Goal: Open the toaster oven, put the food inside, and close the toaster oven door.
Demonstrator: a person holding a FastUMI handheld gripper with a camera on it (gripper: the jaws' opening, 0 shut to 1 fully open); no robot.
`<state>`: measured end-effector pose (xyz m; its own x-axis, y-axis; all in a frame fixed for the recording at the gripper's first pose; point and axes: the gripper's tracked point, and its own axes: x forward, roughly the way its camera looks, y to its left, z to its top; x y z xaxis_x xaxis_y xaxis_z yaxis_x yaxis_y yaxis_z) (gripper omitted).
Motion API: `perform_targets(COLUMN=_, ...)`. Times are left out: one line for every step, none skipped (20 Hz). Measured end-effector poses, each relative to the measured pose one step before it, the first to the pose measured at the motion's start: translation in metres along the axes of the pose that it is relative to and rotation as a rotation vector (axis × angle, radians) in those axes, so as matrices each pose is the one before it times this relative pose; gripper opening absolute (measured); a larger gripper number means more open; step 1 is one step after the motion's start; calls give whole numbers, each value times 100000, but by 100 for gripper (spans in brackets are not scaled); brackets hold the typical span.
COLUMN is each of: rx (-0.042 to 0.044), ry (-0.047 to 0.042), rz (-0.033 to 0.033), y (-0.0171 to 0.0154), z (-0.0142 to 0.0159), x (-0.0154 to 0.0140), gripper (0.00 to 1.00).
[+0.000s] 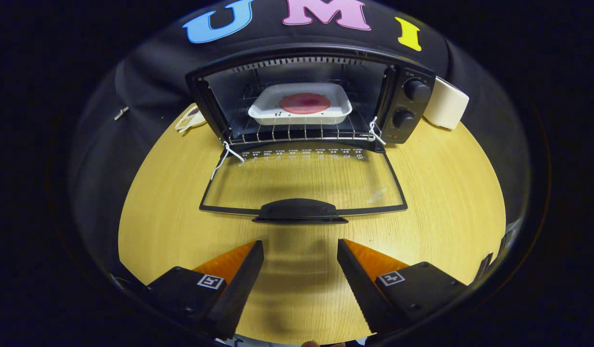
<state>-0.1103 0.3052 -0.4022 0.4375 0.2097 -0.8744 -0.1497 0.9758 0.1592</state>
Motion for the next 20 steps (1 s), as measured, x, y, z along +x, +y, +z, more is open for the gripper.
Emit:
perform_targets(rx=606, ry=850, rz=-718, y=70, z=-76, x=480, gripper=99)
perform_targets(rx=912, ry=639, rz=-399, y=208, z=36, x=545, gripper=99)
perform_targets(rx=860, ry=319, rz=-476, y=148, z=163, x=477, gripper=99)
perform_targets(rx=684, ry=511, rz=-952, y=-13, z=90, x=338, gripper=99)
perform_targets(rx=894, ry=694, rz=-819, y=32, z=21, x=396, gripper=100)
perform_targets(rx=798, ry=816, rz=-1138, y=-115, z=47, x=380, gripper=99)
perform_targets(rx=974, ry=344, rz=-1098, y=-120, z=124, x=312, gripper=99)
perform_targets(rx=836, ry=195, rz=-833, y=-67, z=165, x=355, gripper=99)
perform_targets(rx=-169, ry=6, rz=-1073, y=-14, z=35, x=59, gripper=99)
perform_targets(rx=-2039, ry=73, rz=-612, y=22, z=-85, x=-65, gripper=100)
perform_targets(rx=-2064, ry=-981, rz=-186, y=-45, z=170, x=-218, gripper=99)
perform_targets(rx=-1614, ry=-473, rz=16, y=36, z=39, x=-6, gripper=99)
perform_targets(rx=99, ry=-605, rz=395, y=-6, z=100, x=-297, gripper=99)
perform_targets(rx=629, ry=-425, rz=819, y=64, z=32, x=-284, gripper=99)
perform_targets(rx=218, ry=-580, rz=812, y=-12, z=94, x=-272, gripper=99)
perform_targets(rx=-258, ry=-579, rz=797, y=-14, z=96, x=-338, gripper=99)
perform_targets(rx=-35, ry=-853, rz=799, y=21, z=150, x=-433, gripper=99)
perform_targets(rx=461, ry=-1091, rz=785, y=19, z=227, x=-440, gripper=99)
perform_targets(rx=767, ry=-1136, rz=819, y=5, z=203, x=-537, gripper=99)
perform_targets(rx=657, ry=-1247, rz=710, y=60, z=296, x=-415, gripper=99)
